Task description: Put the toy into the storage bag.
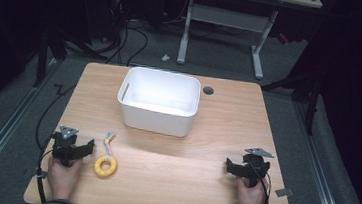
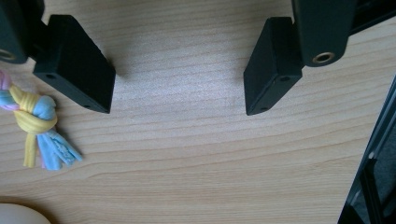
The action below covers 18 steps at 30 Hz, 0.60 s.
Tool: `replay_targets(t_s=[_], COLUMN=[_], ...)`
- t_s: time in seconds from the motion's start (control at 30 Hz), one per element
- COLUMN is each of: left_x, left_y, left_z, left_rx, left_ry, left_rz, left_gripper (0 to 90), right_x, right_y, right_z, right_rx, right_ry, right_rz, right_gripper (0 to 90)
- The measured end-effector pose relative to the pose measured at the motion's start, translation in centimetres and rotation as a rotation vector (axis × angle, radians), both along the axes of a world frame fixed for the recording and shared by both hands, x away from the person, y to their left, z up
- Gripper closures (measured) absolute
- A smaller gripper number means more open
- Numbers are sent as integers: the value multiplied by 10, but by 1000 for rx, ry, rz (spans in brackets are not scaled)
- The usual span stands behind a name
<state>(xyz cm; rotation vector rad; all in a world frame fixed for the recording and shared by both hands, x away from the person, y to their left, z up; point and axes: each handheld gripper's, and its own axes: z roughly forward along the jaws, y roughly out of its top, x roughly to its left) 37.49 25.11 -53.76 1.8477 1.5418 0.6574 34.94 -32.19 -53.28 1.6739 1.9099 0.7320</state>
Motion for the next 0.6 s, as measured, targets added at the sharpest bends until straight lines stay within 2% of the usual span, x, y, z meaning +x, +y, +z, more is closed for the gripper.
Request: replay_targets(t_s=[0.07,0.6], left_x=[0,0], left_y=[0,-1], left_z=[0,0], left_rx=[2,4], left_ry=[-1,1], left_rz=[0,-11], left_gripper=[255,251], right_x=[0,-3], right_y=[-1,0], right_z=[0,1], right_rx=[5,1], right_ry=[-2,-20], right_rz=[-29,-10], right_gripper=[3,66])
